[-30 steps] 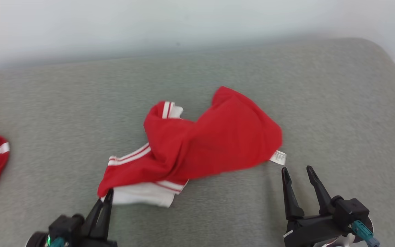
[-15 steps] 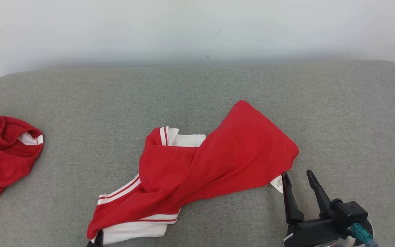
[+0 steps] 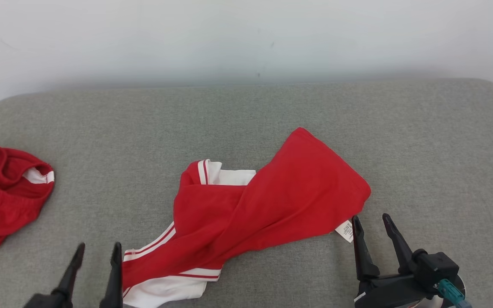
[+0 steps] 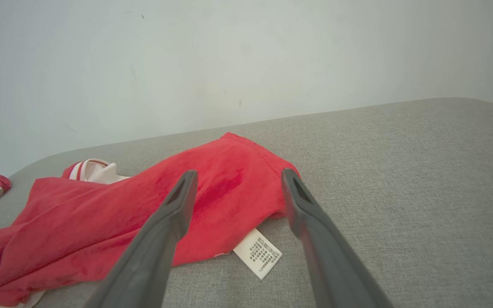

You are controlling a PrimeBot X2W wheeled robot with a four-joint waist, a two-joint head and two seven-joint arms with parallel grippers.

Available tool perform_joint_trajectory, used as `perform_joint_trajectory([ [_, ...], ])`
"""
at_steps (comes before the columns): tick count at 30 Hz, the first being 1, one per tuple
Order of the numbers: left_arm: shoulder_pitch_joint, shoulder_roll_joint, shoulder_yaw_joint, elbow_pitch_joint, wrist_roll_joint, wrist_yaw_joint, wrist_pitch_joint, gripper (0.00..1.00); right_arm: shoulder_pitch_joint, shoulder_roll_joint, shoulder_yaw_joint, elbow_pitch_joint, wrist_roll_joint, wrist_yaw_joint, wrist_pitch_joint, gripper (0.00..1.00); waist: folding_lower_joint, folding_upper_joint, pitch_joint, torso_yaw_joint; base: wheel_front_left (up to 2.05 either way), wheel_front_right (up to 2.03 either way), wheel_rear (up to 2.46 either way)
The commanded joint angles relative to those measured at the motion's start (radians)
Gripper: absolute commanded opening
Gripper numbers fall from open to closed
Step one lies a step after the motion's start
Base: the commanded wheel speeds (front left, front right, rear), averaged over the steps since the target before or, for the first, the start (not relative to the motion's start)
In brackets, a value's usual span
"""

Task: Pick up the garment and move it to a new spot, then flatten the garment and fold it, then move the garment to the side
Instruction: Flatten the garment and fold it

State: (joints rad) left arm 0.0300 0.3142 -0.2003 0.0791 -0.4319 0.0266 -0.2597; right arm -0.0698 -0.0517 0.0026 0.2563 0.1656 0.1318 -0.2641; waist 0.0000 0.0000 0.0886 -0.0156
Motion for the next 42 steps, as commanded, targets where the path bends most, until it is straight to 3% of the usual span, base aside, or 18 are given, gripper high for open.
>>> perform_joint_trajectory([
  [1, -0.034, 0.008, 0.007, -0.011, 0.01, 0.004, -0.006, 1.0, -0.002, 0.003, 0.005, 0.002, 0.003, -0.002, -0.001, 1.0, 0.0, 0.0, 0.002, -0.013, 0.0, 0.0, 0.0],
  [6, -0.153, 0.047, 0.018, -0.006, 0.019, -0.018, 0.023, 1.0, -0.015, 0.003, 0.013, 0.0, 0.009, -0.002, -0.001, 1.0, 0.0, 0.0, 0.017, -0.052, 0.0, 0.0, 0.0],
  [15, -0.391, 0.146, 0.015, 0.093, -0.013, -0.106, 0.15, 1.0, -0.05, 0.003, 0.024, -0.003, 0.044, -0.002, -0.001, 1.0, 0.0, 0.0, 0.071, -0.169, 0.0, 0.0, 0.0],
  [23, -0.506, 0.2, -0.049, 0.186, -0.07, -0.15, 0.284, 1.0, -0.055, 0.003, 0.031, -0.002, 0.067, -0.002, -0.001, 1.0, 0.0, 0.0, 0.112, -0.242, 0.0, 0.0, 0.0],
  [30, -0.567, 0.222, -0.136, 0.265, -0.119, -0.159, 0.377, 1.0, -0.072, 0.003, 0.039, -0.002, 0.079, -0.002, -0.001, 1.0, 0.0, 0.0, 0.138, -0.265, 0.0, 0.0, 0.0],
  [37, -0.599, 0.275, -0.284, 0.338, -0.199, -0.156, 0.493, 1.0, -0.083, 0.003, 0.044, 0.002, 0.083, -0.002, -0.001, 1.0, 0.0, 0.0, 0.148, -0.286, 0.0, 0.0, 0.0],
  [42, -0.611, 0.291, -0.342, 0.361, -0.261, -0.157, 0.514, 1.0, -0.08, 0.003, 0.04, 0.005, 0.085, -0.002, -0.001, 1.0, 0.0, 0.0, 0.149, -0.294, 0.0, 0.0, 0.0],
])
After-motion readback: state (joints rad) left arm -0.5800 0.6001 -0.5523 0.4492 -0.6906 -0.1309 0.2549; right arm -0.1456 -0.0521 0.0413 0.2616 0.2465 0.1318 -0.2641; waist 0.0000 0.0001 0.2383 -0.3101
